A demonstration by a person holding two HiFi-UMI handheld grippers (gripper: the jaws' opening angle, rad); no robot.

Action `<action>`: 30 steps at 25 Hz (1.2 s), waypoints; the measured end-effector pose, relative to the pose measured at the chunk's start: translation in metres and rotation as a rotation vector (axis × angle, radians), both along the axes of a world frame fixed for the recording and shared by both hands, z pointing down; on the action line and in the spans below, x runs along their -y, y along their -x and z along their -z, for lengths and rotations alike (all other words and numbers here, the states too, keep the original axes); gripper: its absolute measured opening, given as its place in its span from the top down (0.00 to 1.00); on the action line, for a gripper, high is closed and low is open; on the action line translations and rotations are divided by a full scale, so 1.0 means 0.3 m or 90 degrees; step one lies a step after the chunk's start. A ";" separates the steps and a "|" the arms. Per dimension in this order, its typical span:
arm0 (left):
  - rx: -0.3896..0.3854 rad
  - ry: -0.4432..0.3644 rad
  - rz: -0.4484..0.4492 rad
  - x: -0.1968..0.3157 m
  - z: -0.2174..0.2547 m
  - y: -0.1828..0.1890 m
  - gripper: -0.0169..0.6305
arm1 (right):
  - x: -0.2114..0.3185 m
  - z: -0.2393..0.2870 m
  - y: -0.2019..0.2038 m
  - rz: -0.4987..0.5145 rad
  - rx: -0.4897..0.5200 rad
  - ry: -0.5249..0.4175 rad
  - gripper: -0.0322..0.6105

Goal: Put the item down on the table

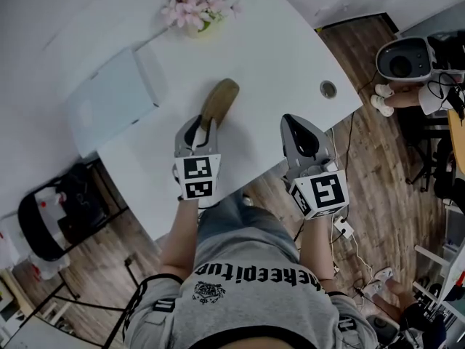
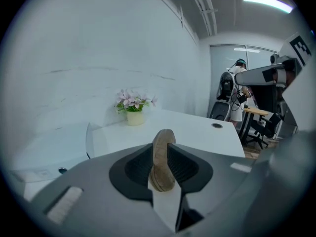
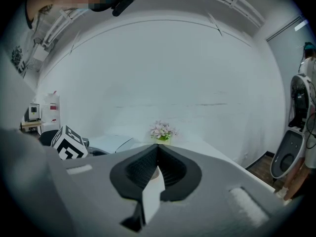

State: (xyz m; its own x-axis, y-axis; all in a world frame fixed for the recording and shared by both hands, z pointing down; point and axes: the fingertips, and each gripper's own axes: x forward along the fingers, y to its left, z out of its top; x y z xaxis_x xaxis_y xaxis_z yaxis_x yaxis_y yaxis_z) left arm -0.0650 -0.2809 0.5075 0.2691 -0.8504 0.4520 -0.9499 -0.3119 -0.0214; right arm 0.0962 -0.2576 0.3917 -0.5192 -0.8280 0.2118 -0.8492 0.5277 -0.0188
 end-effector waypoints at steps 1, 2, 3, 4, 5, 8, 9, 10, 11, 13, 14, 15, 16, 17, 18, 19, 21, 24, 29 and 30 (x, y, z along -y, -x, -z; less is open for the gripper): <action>-0.001 -0.009 0.007 -0.009 0.018 0.007 0.83 | -0.006 0.005 0.003 0.004 0.000 -0.003 0.95; -0.002 -0.018 0.014 -0.018 0.035 0.013 0.86 | -0.012 0.010 0.007 0.007 0.001 -0.005 0.95; -0.004 -0.027 0.021 -0.028 0.052 0.020 0.89 | -0.019 0.014 0.010 0.011 0.001 -0.008 0.95; -0.006 -0.035 0.027 -0.039 0.068 0.025 0.91 | -0.027 0.018 0.013 0.015 0.002 -0.011 0.95; -0.008 -0.042 0.032 -0.051 0.084 0.031 0.93 | -0.036 0.023 0.016 0.018 0.003 -0.013 0.95; -0.020 -0.057 0.044 -0.088 0.130 0.042 0.95 | -0.061 0.037 0.024 0.028 0.006 -0.021 0.95; -0.025 -0.060 0.046 -0.100 0.144 0.044 0.95 | -0.068 0.042 0.025 0.030 0.007 -0.024 0.95; -0.031 -0.065 0.049 -0.111 0.159 0.045 0.95 | -0.075 0.046 0.026 0.032 0.008 -0.026 0.95; -0.035 -0.071 0.051 -0.122 0.173 0.046 0.95 | -0.082 0.050 0.027 0.034 0.009 -0.029 0.95; -0.042 -0.085 0.053 -0.144 0.204 0.048 0.95 | -0.097 0.059 0.029 0.038 0.011 -0.034 0.95; -0.044 -0.091 0.053 -0.156 0.220 0.048 0.95 | -0.105 0.064 0.029 0.040 0.012 -0.036 0.95; -0.045 -0.098 0.052 -0.168 0.235 0.047 0.95 | -0.113 0.069 0.029 0.042 0.013 -0.039 0.95; -0.045 -0.104 0.051 -0.181 0.250 0.046 0.95 | -0.121 0.074 0.029 0.043 0.014 -0.042 0.95; -0.045 -0.110 0.050 -0.194 0.266 0.044 0.95 | -0.130 0.078 0.028 0.044 0.014 -0.044 0.95; -0.045 -0.117 0.049 -0.206 0.283 0.043 0.95 | -0.138 0.082 0.026 0.046 0.014 -0.047 0.95; -0.046 -0.124 0.049 -0.217 0.300 0.041 0.95 | -0.146 0.087 0.025 0.047 0.015 -0.049 0.95; -0.048 -0.139 0.048 -0.240 0.333 0.038 0.95 | -0.163 0.095 0.024 0.050 0.015 -0.054 0.95; -0.051 -0.155 0.047 -0.274 0.375 0.033 0.95 | -0.186 0.108 0.021 0.054 0.015 -0.060 0.95; -0.056 -0.184 0.044 -0.317 0.446 0.019 0.95 | -0.213 0.131 0.015 0.062 0.015 -0.074 0.95; -0.057 -0.191 0.043 -0.326 0.461 0.017 0.95 | -0.219 0.135 0.014 0.064 0.015 -0.076 0.95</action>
State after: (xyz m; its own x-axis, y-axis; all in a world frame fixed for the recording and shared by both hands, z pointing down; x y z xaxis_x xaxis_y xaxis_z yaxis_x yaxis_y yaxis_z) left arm -0.0700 -0.1832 0.3692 0.2342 -0.9596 0.1557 -0.9706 -0.2398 -0.0180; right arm 0.0919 -0.1921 0.3514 -0.6049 -0.7897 0.1022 -0.7917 0.6102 0.0295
